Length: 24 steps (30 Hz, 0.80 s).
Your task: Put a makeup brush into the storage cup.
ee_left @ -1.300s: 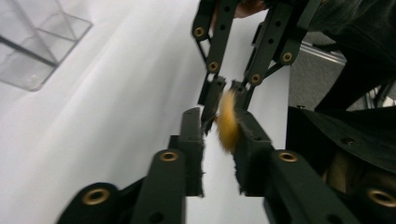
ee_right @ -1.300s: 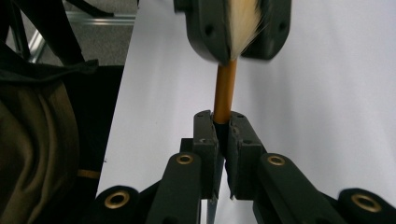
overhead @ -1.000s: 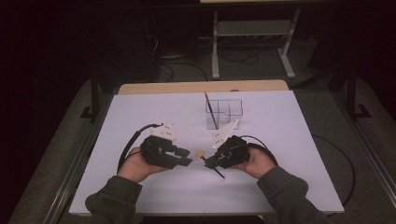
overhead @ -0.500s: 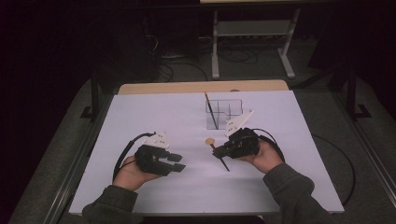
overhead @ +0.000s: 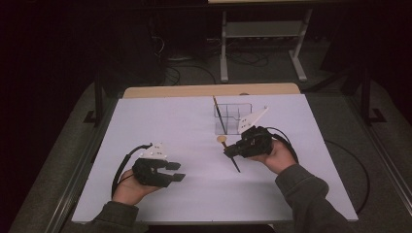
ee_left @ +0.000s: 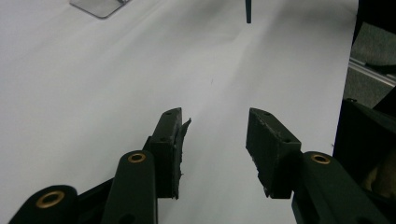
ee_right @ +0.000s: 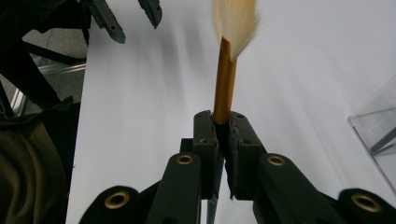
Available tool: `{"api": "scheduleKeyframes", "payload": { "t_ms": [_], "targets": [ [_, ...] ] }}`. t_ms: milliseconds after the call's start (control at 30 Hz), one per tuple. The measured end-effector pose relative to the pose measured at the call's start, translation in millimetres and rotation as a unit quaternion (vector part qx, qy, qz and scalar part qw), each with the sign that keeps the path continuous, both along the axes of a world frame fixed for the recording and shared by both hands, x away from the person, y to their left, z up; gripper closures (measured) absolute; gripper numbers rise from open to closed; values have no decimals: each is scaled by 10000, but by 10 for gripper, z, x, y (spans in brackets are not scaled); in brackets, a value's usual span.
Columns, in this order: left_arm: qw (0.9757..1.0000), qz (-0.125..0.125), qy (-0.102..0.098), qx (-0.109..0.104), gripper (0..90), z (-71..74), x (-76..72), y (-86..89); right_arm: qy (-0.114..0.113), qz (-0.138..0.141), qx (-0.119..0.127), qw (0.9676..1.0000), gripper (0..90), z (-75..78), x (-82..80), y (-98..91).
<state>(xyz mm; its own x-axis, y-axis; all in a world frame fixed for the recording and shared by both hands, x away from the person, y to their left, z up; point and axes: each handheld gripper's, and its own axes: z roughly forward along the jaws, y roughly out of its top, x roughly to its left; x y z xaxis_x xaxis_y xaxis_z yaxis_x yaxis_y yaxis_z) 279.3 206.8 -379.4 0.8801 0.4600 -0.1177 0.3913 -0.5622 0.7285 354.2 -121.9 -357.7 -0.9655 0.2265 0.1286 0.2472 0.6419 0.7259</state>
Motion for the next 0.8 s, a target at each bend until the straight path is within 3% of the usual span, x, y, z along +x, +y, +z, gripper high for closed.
{"api": "scheduleKeyframes", "payload": {
  "t_ms": [67, 300, 800],
  "targets": [
    [10000, -20, -27, 69, 553, -13, 3, 25, -24, -45, -24, 10000, 829, 21, 28, -23],
    [10000, 55, 14, 1, 534, -76, -39, 33, -57, -187, 20, 9998, 828, 110, 103, -94],
    [9998, 173, -97, -51, 496, -92, -48, 97, -57, -354, 84, 9993, 829, 237, 205, -138]
  ]
}}
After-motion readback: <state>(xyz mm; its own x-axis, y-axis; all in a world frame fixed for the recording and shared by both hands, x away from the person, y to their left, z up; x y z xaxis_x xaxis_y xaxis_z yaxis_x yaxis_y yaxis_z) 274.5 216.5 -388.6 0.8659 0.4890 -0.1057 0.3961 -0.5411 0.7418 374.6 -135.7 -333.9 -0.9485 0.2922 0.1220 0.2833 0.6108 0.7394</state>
